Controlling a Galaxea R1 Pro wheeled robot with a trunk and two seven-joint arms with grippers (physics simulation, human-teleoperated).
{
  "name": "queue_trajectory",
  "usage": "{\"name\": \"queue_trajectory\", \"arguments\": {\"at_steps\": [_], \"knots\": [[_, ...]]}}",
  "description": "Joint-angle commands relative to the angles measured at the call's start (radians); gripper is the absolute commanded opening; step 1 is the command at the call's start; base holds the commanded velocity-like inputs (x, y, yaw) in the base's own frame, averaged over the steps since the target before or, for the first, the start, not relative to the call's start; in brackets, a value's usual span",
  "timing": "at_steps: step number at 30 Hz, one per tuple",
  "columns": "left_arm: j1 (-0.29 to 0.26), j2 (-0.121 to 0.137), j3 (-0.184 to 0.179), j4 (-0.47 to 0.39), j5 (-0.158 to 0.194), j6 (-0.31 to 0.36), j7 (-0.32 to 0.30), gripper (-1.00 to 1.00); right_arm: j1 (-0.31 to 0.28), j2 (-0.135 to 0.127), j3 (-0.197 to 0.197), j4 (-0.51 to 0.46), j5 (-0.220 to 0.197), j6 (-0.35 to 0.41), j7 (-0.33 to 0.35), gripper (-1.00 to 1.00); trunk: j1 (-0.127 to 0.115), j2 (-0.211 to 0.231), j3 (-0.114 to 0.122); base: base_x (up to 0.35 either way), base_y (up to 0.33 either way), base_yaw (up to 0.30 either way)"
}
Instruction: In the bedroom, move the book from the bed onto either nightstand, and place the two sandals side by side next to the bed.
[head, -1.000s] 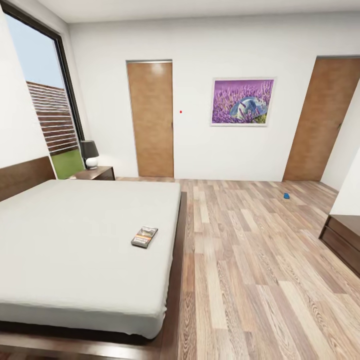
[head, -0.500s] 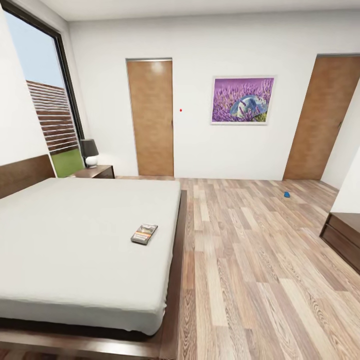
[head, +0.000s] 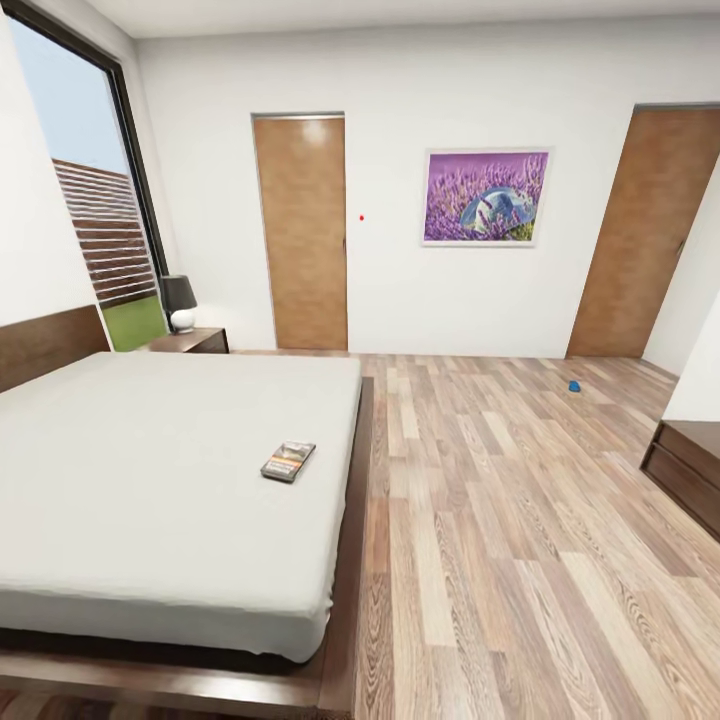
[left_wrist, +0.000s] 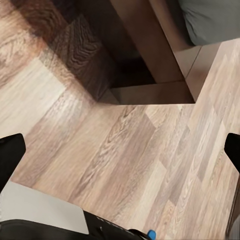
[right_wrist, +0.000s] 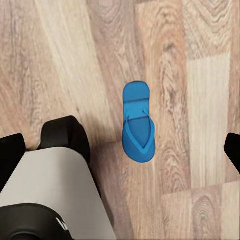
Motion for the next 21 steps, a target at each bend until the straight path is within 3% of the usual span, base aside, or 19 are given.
{"name": "queue_trajectory", "arguments": {"at_steps": [1,21], "knots": [[0.000,0.000,-0.005,-0.001,0.006,-0.002,-0.002,1.00,-0.003,0.000,-0.002,-0.001,0.000,0.005,0.003,1.00,0.004,-0.008,-0.004,0.000,0.000,0.000],[0.000,0.002,-0.007,-0.003,0.006,0.001,-0.005,1.00,-0.043,-0.017,-0.002,0.002,0.007,0.011,0.007,1.00,0.081,-0.148,-0.067,0.000,0.000,0.000]]}}
